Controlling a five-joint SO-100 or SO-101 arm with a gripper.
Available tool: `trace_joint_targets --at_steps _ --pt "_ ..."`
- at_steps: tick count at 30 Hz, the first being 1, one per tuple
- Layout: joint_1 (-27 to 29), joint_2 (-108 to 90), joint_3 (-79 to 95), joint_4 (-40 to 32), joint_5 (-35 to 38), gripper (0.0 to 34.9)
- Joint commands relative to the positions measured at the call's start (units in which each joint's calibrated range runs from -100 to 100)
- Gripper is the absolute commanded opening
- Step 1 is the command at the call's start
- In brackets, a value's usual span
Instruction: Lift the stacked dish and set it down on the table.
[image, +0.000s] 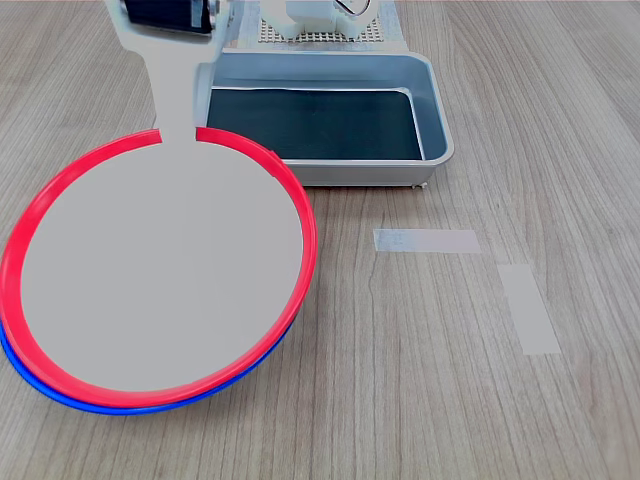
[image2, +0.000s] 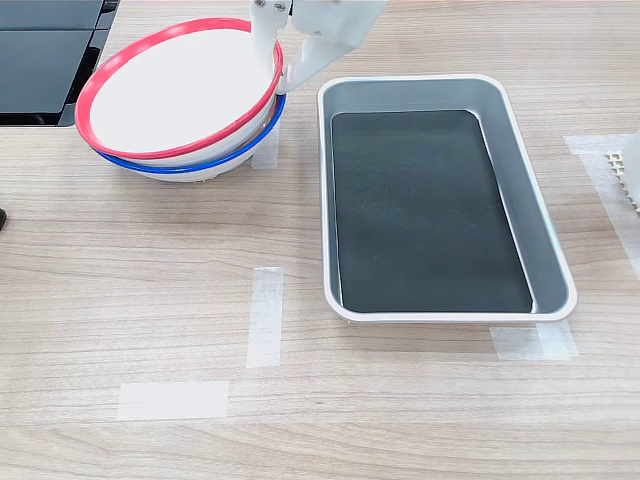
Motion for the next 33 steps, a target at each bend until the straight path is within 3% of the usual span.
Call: trace_joint_targets --at_steps 1,13,24,33 --pt "0.5 -1.1 -2.7 -1.3 0.3 0.1" --pt "-2.0 -9.3 -5.6 1.5 0.1 0.0" --pt "-16.2 -6.9 -15.6 14.1 -0.1 0.0" --pt "-22.4 4.7 -21.6 15.0 0.7 0.0"
